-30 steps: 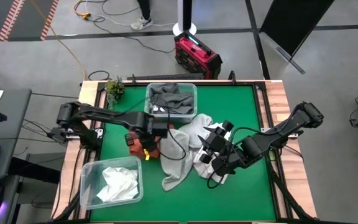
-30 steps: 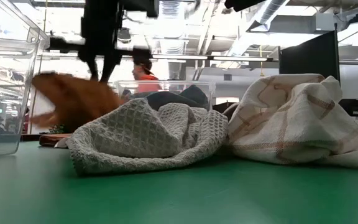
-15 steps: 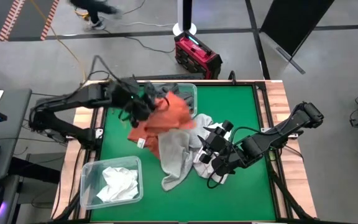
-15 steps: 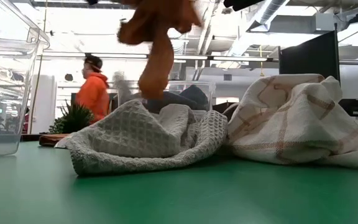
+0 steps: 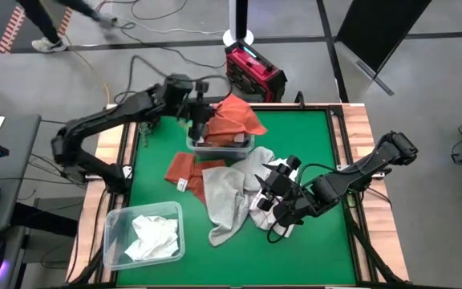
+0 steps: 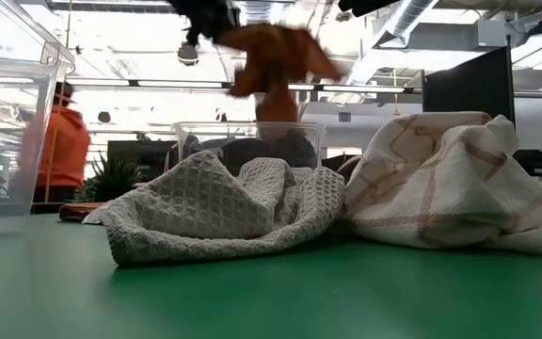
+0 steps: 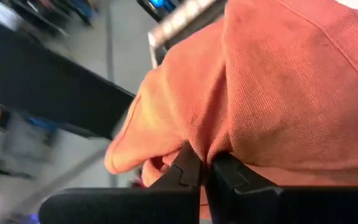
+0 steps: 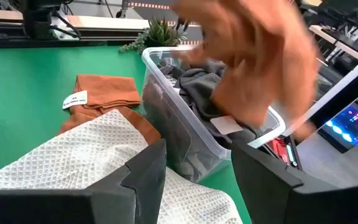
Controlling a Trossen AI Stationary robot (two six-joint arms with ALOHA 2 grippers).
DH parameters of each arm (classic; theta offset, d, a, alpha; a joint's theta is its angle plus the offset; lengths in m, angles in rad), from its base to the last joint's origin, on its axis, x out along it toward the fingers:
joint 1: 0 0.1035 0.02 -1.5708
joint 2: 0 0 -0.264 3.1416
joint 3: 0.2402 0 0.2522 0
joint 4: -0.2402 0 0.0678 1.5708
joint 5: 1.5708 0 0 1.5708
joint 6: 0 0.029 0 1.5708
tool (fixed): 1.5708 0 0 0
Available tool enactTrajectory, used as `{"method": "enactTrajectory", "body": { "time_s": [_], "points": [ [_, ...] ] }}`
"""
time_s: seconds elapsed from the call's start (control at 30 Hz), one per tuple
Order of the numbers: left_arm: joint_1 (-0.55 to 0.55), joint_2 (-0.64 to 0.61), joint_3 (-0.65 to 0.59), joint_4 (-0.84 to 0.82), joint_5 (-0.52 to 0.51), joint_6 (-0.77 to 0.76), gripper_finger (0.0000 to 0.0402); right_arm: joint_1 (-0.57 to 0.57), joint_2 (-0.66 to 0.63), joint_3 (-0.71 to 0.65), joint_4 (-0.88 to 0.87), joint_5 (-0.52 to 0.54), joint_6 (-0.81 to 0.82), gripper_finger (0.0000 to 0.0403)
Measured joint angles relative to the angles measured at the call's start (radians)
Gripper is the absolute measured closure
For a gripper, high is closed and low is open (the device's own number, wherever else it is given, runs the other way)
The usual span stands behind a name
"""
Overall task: Sort towels by color in basket
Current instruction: Put the top orange towel into the top transparent bin
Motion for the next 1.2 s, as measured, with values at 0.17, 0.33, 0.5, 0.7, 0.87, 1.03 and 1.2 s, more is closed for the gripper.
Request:
{"method": "enactTrajectory", "body": {
  "time_s": [0.17,0.33,0.5,0.7,0.87,1.03,1.2],
  "points": [
    [0.078,0.122,0.000,-0.027,0.103,0.035,0.0401,0.000,0.000,0.000,0.003,0.000,0.002,0.0188],
    [0.120,0.193,0.000,-0.068,0.141,0.225,0.0401,0.000,0.000,0.000,0.009,0.000,0.006,0.0188],
    [0.123,0.260,-0.023,-0.152,0.015,0.414,0.0401,-0.008,0.000,0.000,0.009,0.000,-0.018,0.0188],
    [0.074,0.333,-0.032,-0.191,-0.133,0.486,0.0401,-0.027,0.000,0.000,0.006,-0.002,-0.055,0.0188],
    [0.027,0.326,-0.033,-0.181,-0.279,0.448,0.0378,-0.040,0.000,0.000,0.003,-0.005,-0.123,0.0188],
    [-0.011,0.277,-0.038,-0.175,-0.343,0.358,0.0316,-0.070,0.000,0.010,-0.004,-0.006,-0.194,0.0188],
    [-0.038,0.224,-0.042,-0.197,-0.344,0.342,0.0255,-0.108,0.000,0.039,0.000,-0.007,-0.249,0.0188]
  ]
}}
